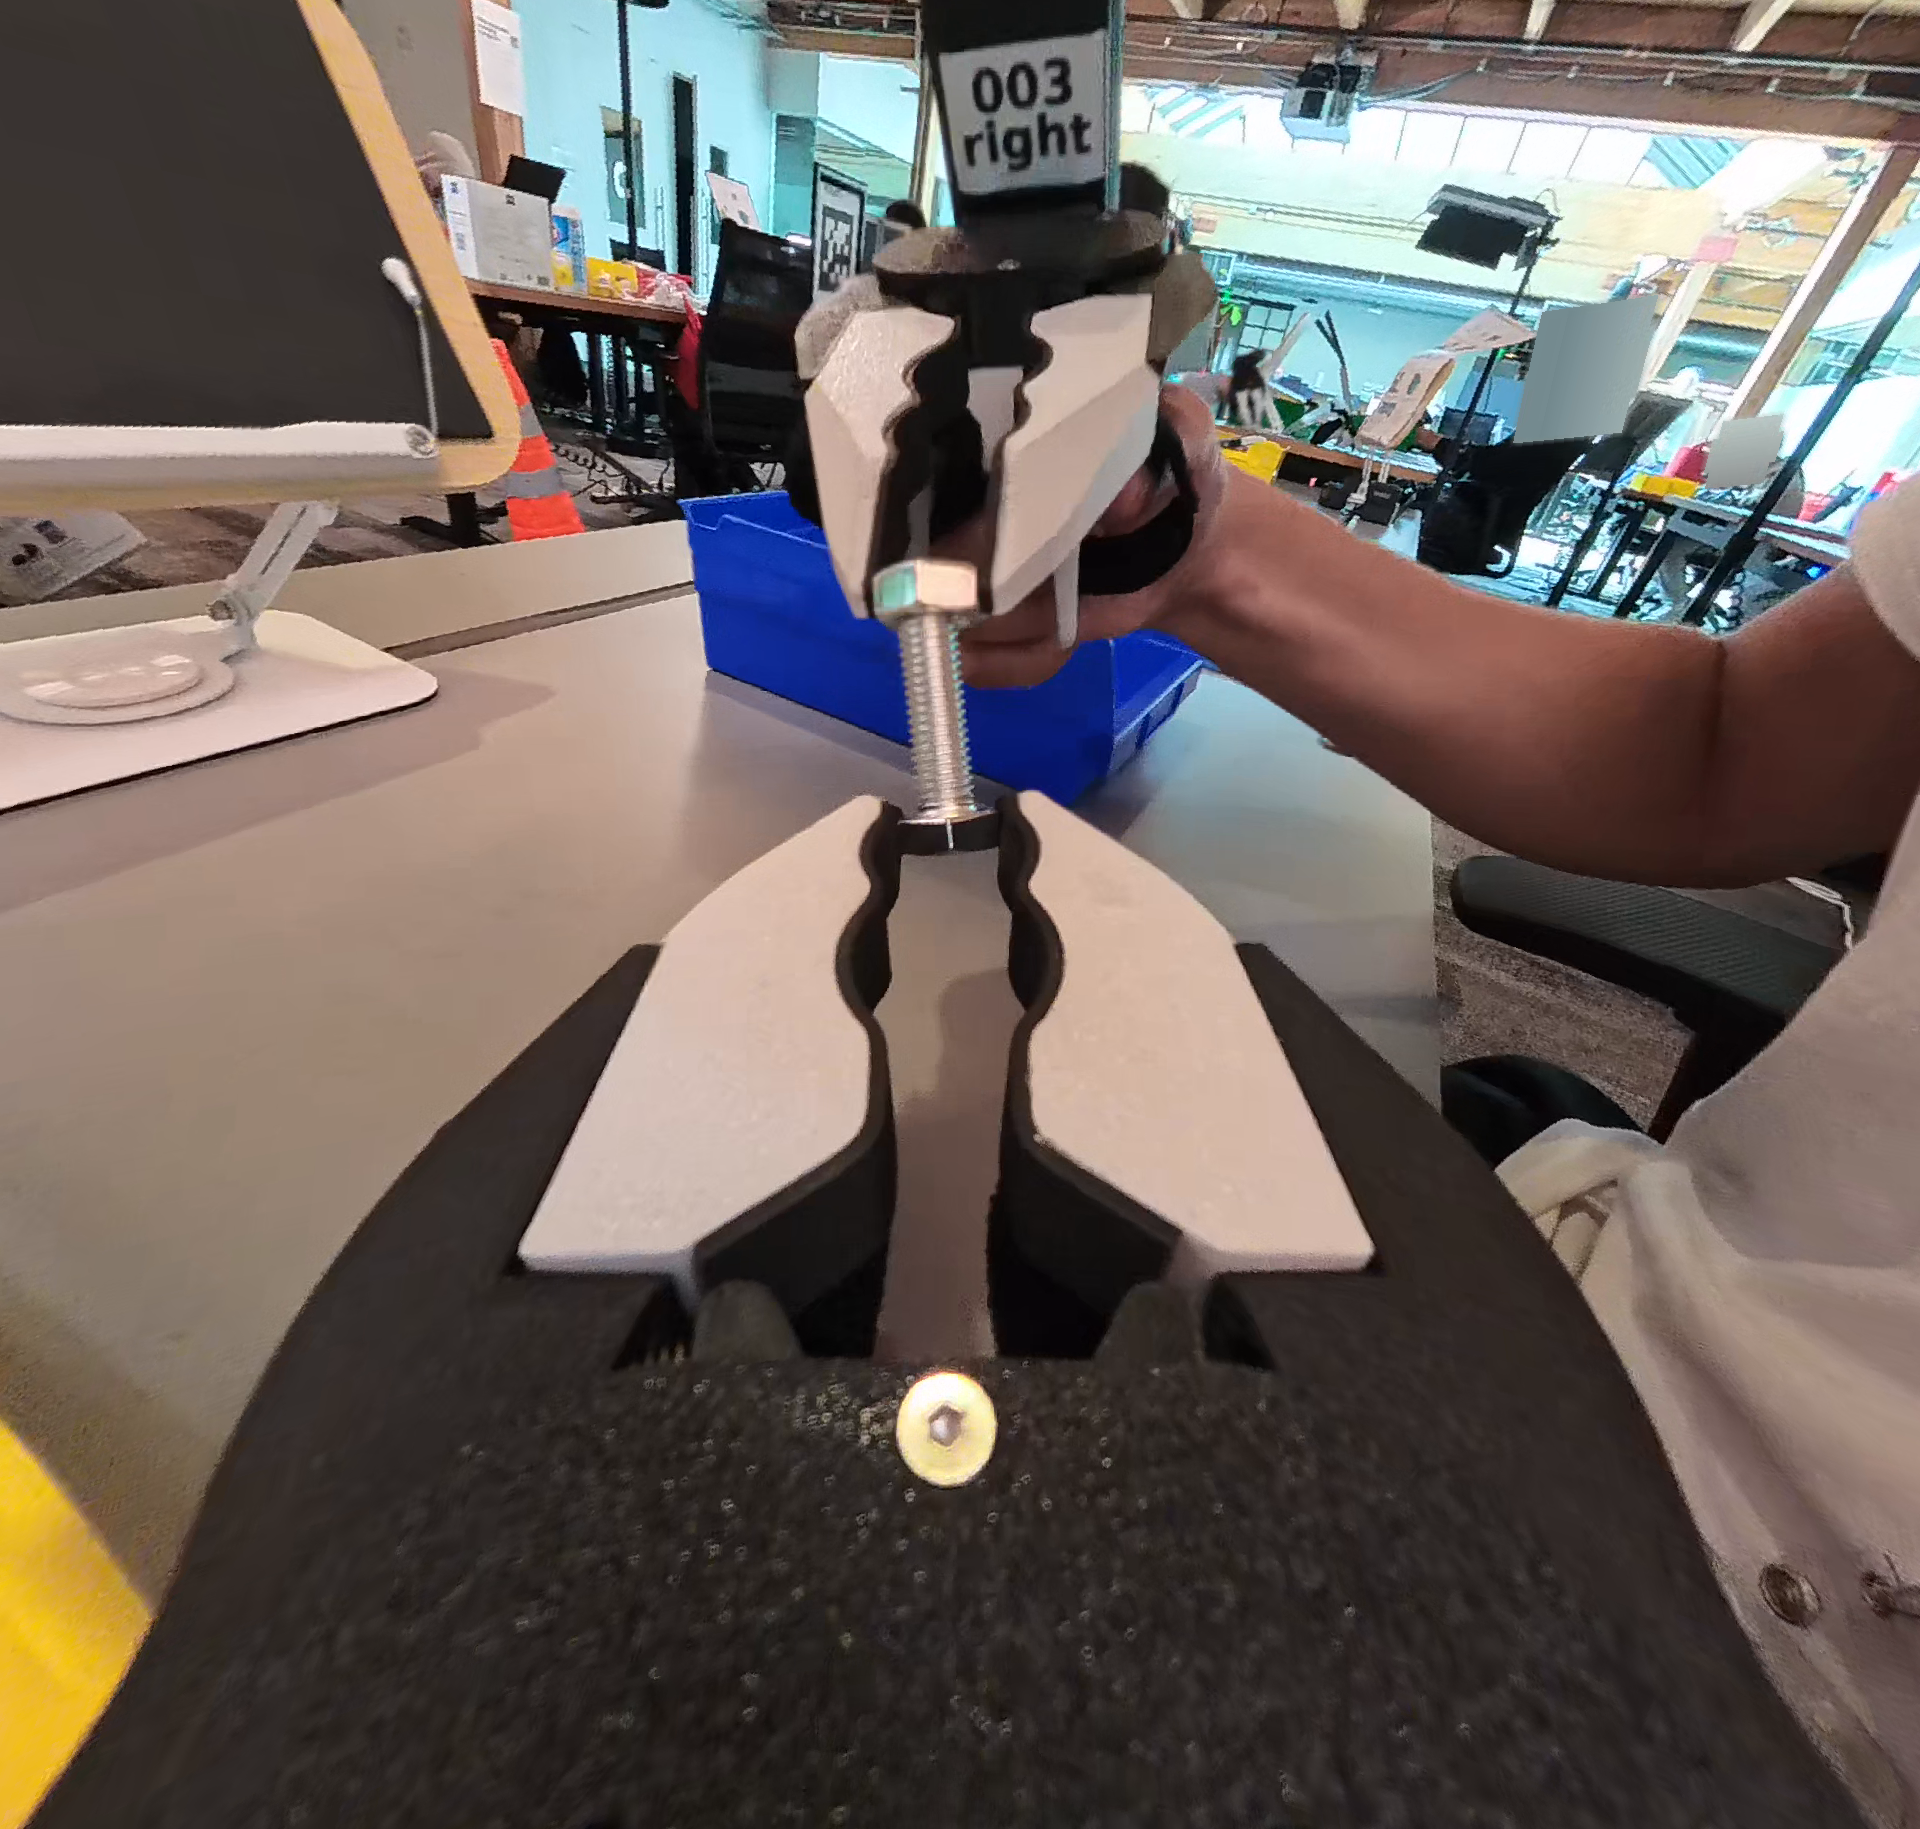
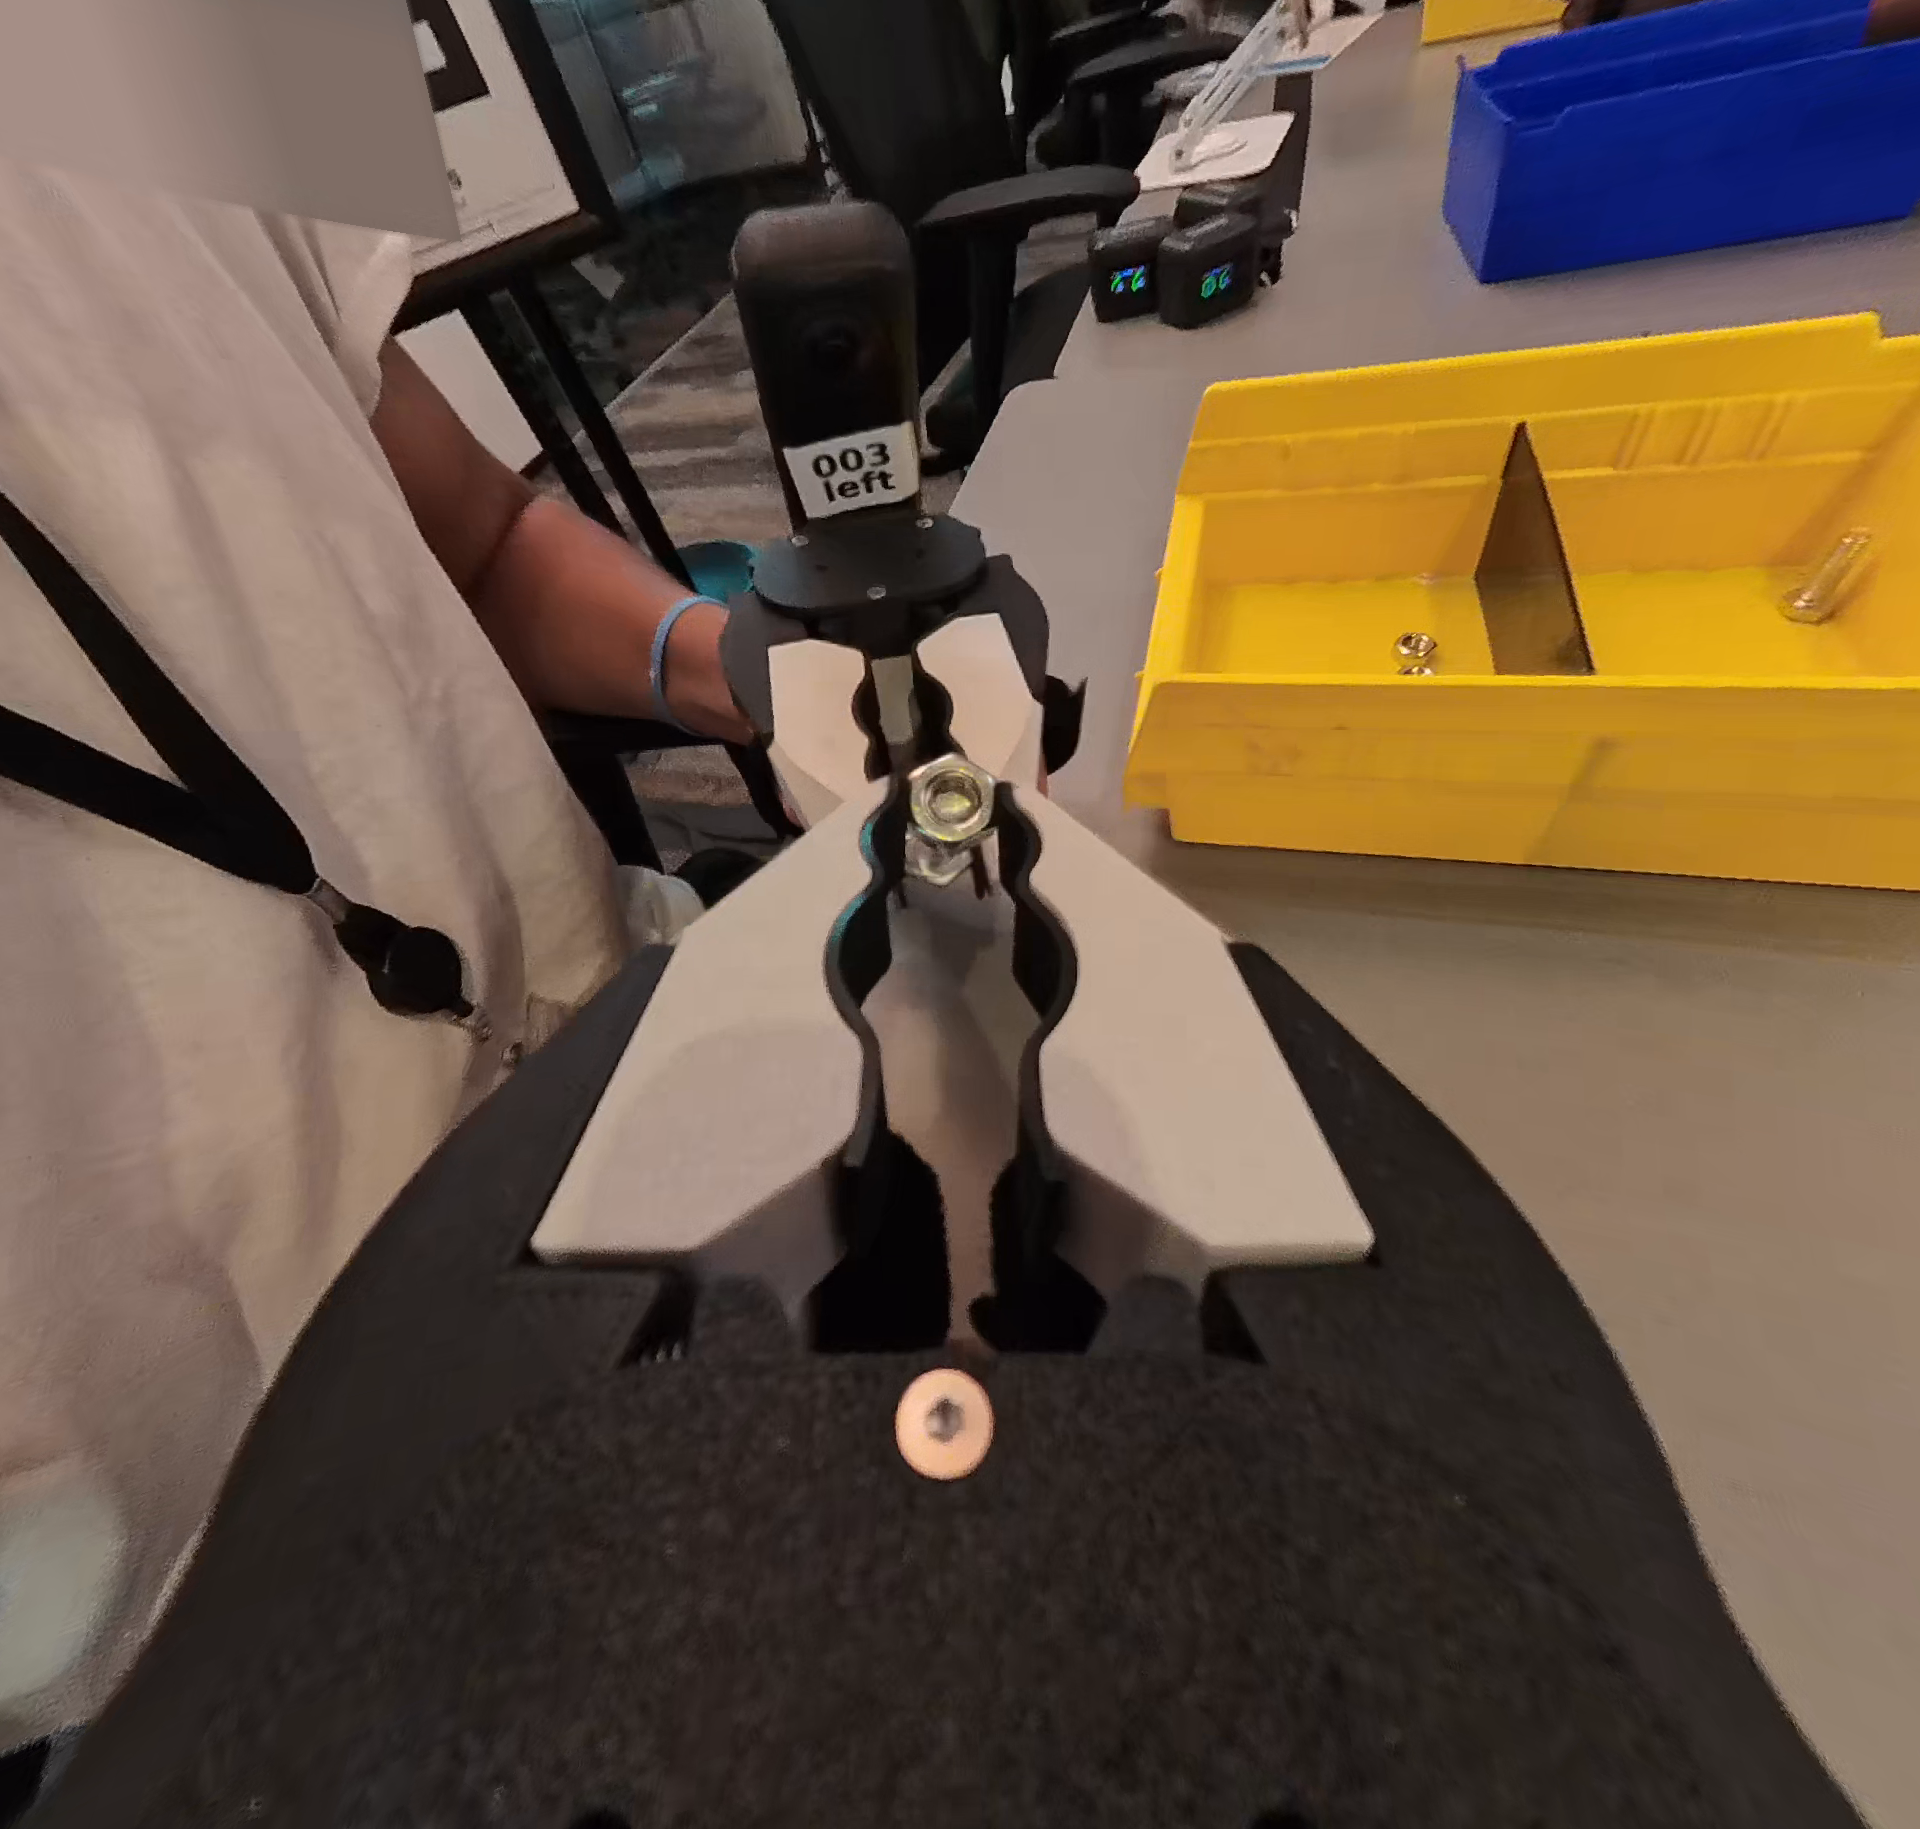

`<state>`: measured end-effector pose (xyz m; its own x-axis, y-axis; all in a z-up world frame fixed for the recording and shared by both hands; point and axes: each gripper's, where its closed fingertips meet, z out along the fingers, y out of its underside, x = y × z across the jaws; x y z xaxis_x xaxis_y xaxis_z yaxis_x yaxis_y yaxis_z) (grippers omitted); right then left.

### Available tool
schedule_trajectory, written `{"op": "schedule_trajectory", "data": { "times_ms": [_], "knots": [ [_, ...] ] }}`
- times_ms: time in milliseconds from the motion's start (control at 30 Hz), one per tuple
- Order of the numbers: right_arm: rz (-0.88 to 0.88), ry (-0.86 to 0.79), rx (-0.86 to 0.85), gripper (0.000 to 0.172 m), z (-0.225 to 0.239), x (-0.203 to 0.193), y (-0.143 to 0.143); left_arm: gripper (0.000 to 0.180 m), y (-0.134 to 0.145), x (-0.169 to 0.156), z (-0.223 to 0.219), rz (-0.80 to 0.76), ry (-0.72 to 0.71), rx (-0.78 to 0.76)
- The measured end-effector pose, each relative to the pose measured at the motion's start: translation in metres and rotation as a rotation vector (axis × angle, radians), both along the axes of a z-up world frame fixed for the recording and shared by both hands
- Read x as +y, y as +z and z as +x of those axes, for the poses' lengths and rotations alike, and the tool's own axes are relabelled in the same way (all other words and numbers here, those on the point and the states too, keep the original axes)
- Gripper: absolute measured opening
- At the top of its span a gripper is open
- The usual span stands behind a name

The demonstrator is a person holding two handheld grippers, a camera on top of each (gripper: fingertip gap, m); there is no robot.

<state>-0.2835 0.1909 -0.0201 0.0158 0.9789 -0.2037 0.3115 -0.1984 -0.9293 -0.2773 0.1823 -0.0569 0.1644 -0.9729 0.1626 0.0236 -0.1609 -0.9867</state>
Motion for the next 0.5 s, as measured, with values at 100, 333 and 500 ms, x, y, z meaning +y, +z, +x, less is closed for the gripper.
{"op": "schedule_trajectory", "data": {
  "times_ms": [100,333,500],
  "knots": [
    [0.003,0.022,-0.029,0.017,-0.001,-0.007,-0.001,0.018,0.0,-0.007,0.003,0.004,-0.036,0.002],
    [0.035,0.149,0.023,0.017,-0.001,-0.03,0.014,0.018,0.018,-0.035,0.002,-0.158,-0.287,-0.148],
    [0.027,0.262,0.101,0.017,-0.006,-0.047,0.028,0.018,0.034,-0.055,-0.004,-0.236,-0.455,-0.246]
  ]
}}
